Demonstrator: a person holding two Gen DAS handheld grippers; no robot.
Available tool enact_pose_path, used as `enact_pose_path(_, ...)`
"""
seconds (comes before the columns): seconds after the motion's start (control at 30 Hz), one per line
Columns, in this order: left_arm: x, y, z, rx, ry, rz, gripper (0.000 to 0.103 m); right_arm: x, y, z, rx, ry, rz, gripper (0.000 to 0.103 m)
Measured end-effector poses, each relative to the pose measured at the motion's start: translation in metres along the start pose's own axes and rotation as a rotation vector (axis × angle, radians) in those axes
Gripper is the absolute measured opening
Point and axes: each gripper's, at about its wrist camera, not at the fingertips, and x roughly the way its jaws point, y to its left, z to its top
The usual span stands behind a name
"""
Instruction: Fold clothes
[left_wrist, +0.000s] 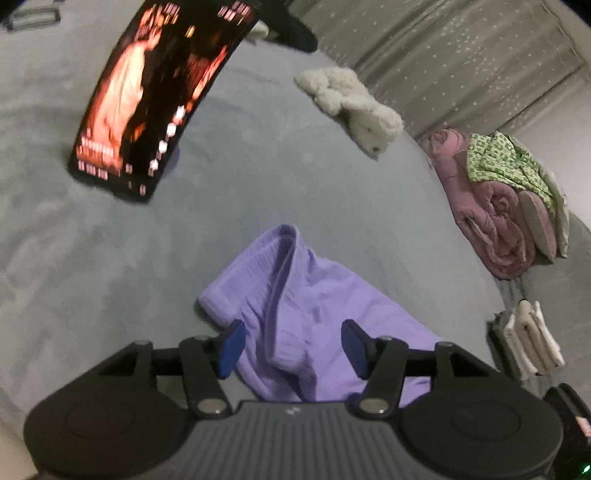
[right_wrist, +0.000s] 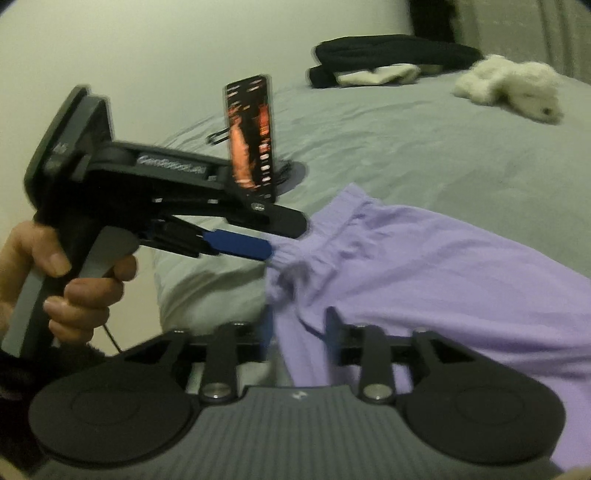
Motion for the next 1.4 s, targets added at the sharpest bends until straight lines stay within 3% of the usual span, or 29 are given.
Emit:
enact_pose_path(0.47,0.023,-0.068,-0.025,0.269,-0.002,-0.024,0.059,-0.073,-0.094,-0.033,0.479,-0.115,-0.085,0.041)
enact_pose_path(0.8,0.063,-0.132,-0.065,0.505,0.040,-0.081,0.058,-0.126,-0.158,-0.060,0.777,-0.276,-0.211,0.041)
enact_pose_path(0.93,0.066,-0.133,-0.073,0.451,0.087,-0.091,0.056,-0.140,-0.179,-0.072,0.879,-0.315,-0.248,0.041)
enact_pose_path(1.2,0.068,-0.104,-0.074,0.127,0.094,-0.084,0.051,-0.148,-0.207,-0.087,1.012,-0.422,-0.206,0.041)
enact_pose_path(1.27,0.059,-0.099,-0.073,0.079,0.052,-0.061,0.051,-0.148,-0.212,-0.086,1.034,-0.451,-0.208,0.041)
enact_pose_path(1.4,0.029,-0.097,-0.070,0.094,-0.116,0.068,0.051,-0.146,-0.217,-0.083,1.063,-0.494,-0.222,0.041)
